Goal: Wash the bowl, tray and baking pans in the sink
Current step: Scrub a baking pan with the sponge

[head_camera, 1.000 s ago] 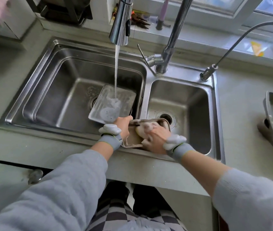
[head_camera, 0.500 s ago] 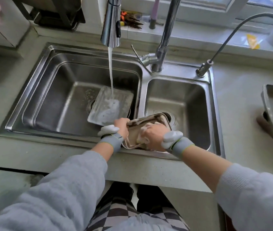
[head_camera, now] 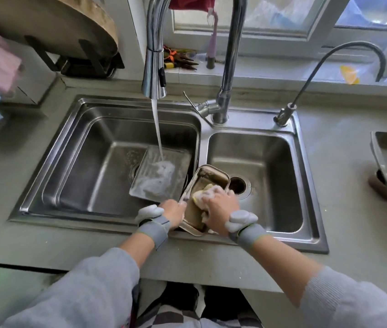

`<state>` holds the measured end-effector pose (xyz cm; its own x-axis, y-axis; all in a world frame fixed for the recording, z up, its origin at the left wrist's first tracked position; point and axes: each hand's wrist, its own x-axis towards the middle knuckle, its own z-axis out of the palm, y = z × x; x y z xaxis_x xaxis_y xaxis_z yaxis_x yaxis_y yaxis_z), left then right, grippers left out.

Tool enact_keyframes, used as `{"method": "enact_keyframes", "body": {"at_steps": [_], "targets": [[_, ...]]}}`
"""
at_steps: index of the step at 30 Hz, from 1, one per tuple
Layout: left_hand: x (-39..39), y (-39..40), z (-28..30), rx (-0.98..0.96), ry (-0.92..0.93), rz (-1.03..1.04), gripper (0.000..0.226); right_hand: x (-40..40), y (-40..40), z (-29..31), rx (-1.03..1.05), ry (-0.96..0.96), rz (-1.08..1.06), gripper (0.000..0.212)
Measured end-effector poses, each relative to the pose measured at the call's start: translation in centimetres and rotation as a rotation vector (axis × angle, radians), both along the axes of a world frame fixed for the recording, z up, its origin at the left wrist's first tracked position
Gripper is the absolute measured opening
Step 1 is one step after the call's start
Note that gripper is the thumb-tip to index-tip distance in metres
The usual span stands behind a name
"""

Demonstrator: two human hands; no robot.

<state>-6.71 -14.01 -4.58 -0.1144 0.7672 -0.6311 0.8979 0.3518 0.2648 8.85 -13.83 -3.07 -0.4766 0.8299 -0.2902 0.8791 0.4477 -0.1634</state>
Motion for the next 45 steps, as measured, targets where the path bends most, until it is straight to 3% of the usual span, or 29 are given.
{"method": "enact_keyframes", "body": {"at_steps": [3,6,10,15,19,23,25,29,33,35,40,43,45], "targets": [[0.3,2.4,0.0,0.091,-0.022,-0.075,0.029,-0.8,-0.2,0.3,-0.079,0.049,0.133,0.036],[0.1,2.5,-0.5,0.155,0.028,-0.182,0.02,-1.2,1.2,0.0,-0.085,-0.124,0.292,0.042],[-0.3,1.3,-1.0,0.275,-0.001,-0.211,0.024,-1.2,4.2,-0.8,0.041,-0.241,0.235,0.058],[0.0,0.9,-1.0,0.298,-0.007,-0.209,0.023,-3.0,2.1,-0.7,0.123,-0.422,0.242,0.031],[0.0,0.8,-1.3,0.305,-0.028,-0.154,0.023,-1.4,4.3,-0.3,0.118,-0.245,0.226,0.032],[0.0,0.9,-1.9,0.304,-0.022,-0.176,0.024,-1.1,3.7,-0.1,0.05,-0.321,0.279,0.031],[-0.1,0.9,-1.9,0.29,-0.02,-0.201,0.025,-0.3,4.2,-0.3,-0.014,-0.229,0.279,0.027],[-0.1,0.8,-1.7,0.292,-0.018,-0.208,0.024,0.1,5.1,-0.6,0.054,-0.226,0.343,0.055],[0.4,1.5,-0.9,0.281,0.028,-0.283,0.026,1.2,2.7,0.2,0.097,-0.232,0.255,0.03],[0.9,2.3,0.0,0.319,0.125,-0.435,0.035,2.7,1.5,0.4,0.031,-0.152,0.22,0.024],[2.5,3.8,2.7,0.45,0.188,-0.694,0.04,0.7,-1.8,0.8,-0.184,0.06,0.173,0.045],[1.1,4.0,2.5,0.447,0.165,-0.689,0.035,1.9,-1.3,0.6,-0.149,0.089,0.193,0.054],[0.4,4.2,2.7,0.46,0.201,-0.687,0.036,4.6,0.1,0.6,-0.089,0.039,0.121,0.073]]}}
